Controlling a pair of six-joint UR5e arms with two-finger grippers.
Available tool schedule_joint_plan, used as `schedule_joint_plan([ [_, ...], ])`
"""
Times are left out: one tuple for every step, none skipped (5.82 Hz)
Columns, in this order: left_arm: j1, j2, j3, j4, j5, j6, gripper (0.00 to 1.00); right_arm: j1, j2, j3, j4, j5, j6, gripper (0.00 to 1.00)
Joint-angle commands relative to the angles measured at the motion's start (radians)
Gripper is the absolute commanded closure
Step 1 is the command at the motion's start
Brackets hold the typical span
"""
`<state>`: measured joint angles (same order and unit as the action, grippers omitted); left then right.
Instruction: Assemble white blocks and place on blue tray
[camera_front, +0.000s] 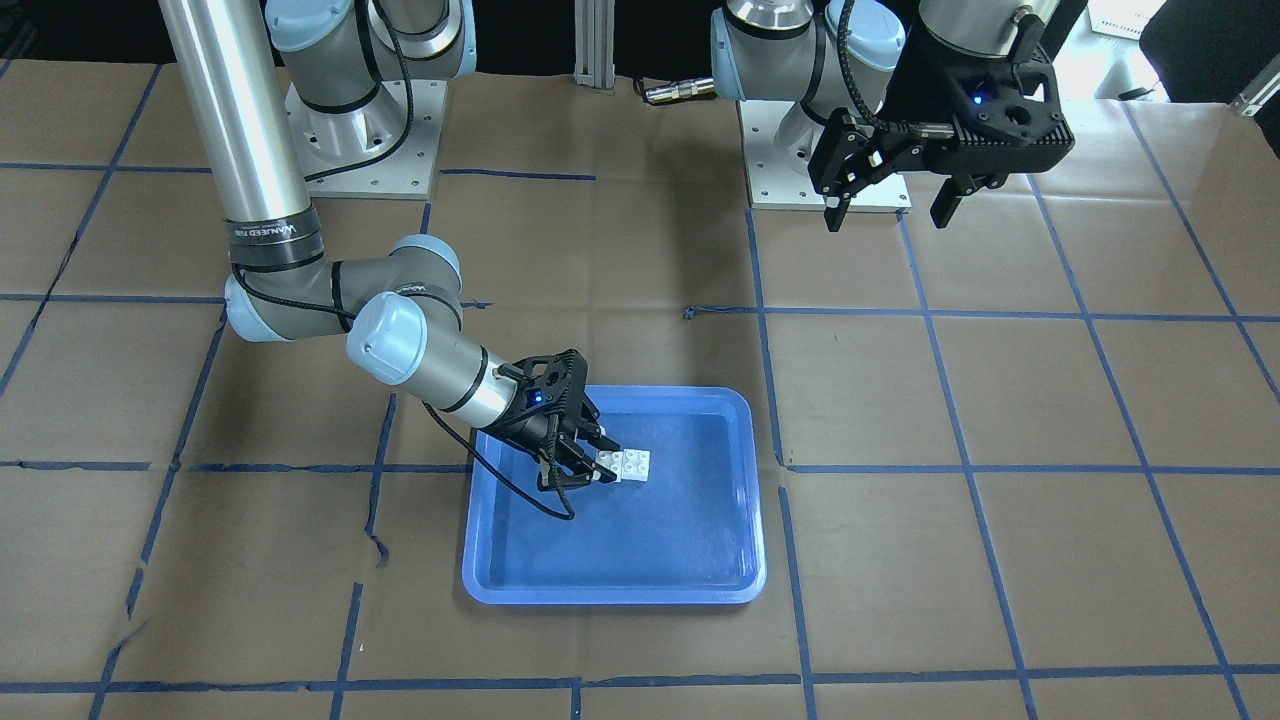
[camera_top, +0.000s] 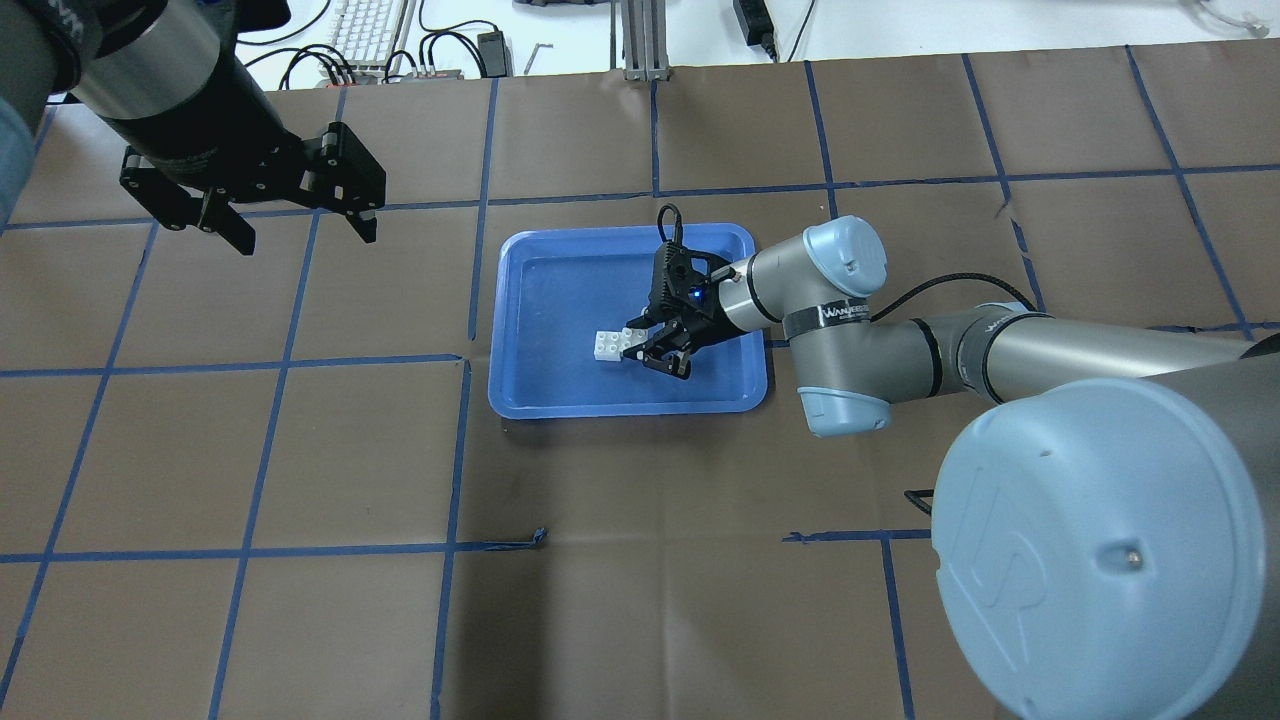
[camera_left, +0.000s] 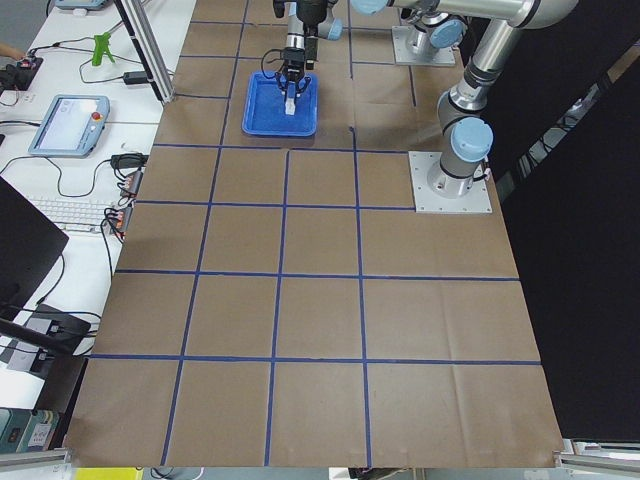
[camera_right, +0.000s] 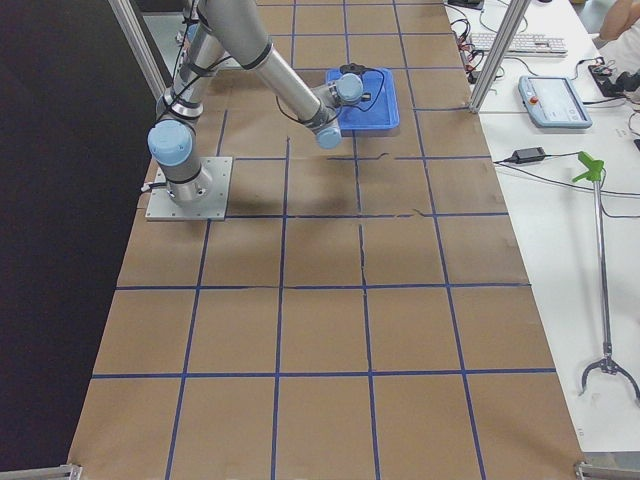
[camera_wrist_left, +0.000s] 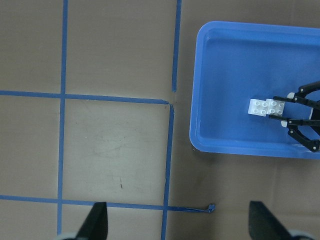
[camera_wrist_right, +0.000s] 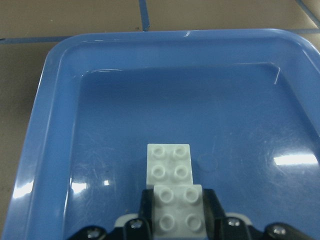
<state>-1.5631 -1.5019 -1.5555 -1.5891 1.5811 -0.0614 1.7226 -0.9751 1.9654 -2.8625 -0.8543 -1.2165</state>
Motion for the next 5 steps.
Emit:
schedule_joint_plan([
  [0.0,0.0,0.0,0.001,0.0,0.0,0.0,0.0,-0.001,0.001,0.002,0.0,0.0,0.7],
  [0.0,0.0,0.0,0.001,0.0,0.0,0.0,0.0,0.001,0.001,0.003,0.001,0.0,0.7],
  [0.0,0.0,0.0,0.001,-0.001,0.0,0.0,0.0,-0.001,0.001,0.003,0.001,0.002,0.7],
  [0.0,0.0,0.0,0.001,-0.001,0.0,0.0,0.0,-0.001,0.003,0.003,0.001,0.002,0.67],
  [0.0,0.0,0.002,0.001,0.0,0.0,0.0,0.0,0.001,0.001,0.003,0.004,0.002,0.56],
])
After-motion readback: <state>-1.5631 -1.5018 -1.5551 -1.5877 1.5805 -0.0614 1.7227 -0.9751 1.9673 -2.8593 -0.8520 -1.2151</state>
